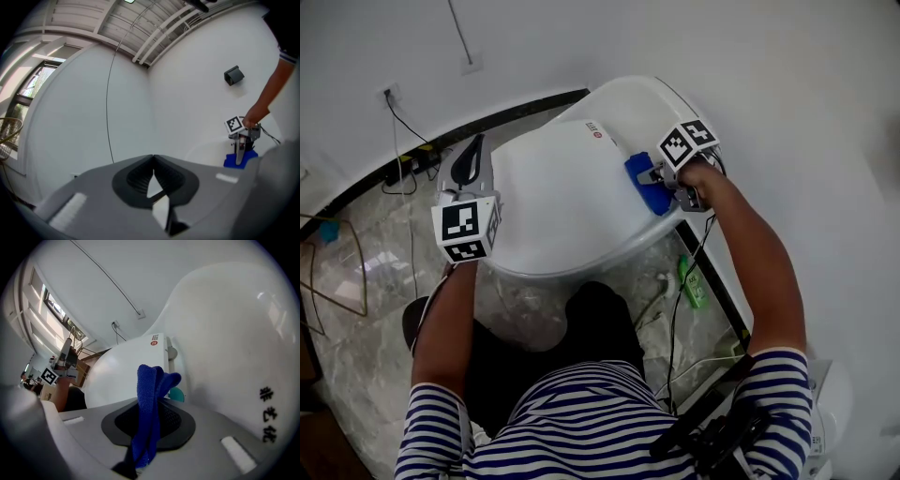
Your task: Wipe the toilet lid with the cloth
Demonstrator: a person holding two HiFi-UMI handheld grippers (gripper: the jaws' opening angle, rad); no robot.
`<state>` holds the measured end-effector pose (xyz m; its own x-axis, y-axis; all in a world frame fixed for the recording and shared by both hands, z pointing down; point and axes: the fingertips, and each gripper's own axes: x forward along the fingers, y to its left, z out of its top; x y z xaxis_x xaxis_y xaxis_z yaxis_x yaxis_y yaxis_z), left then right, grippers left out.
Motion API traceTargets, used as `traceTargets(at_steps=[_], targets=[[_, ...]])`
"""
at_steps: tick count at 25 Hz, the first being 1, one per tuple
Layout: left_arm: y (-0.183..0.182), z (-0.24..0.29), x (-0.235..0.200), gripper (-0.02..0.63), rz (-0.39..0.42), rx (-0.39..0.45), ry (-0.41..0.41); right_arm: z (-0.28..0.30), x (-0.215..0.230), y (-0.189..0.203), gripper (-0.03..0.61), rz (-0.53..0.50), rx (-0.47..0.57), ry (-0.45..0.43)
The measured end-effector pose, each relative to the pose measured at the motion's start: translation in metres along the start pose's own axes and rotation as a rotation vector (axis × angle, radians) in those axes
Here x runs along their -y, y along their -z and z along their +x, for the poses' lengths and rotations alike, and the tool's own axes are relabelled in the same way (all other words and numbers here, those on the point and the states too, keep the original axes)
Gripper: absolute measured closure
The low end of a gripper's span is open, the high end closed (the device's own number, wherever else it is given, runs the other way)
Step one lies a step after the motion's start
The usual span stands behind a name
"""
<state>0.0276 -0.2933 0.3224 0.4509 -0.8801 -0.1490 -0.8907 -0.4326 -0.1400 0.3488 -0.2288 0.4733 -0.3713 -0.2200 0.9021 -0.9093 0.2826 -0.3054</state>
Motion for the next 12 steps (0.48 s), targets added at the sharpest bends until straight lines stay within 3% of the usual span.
traceTargets(at_steps=[12], targets=[[0.0, -0.014, -0.003, 0.609, 0.012, -0.004, -0.012, 0.014, -0.009, 0.007, 0.515, -0.014, -0.008, -0.001]])
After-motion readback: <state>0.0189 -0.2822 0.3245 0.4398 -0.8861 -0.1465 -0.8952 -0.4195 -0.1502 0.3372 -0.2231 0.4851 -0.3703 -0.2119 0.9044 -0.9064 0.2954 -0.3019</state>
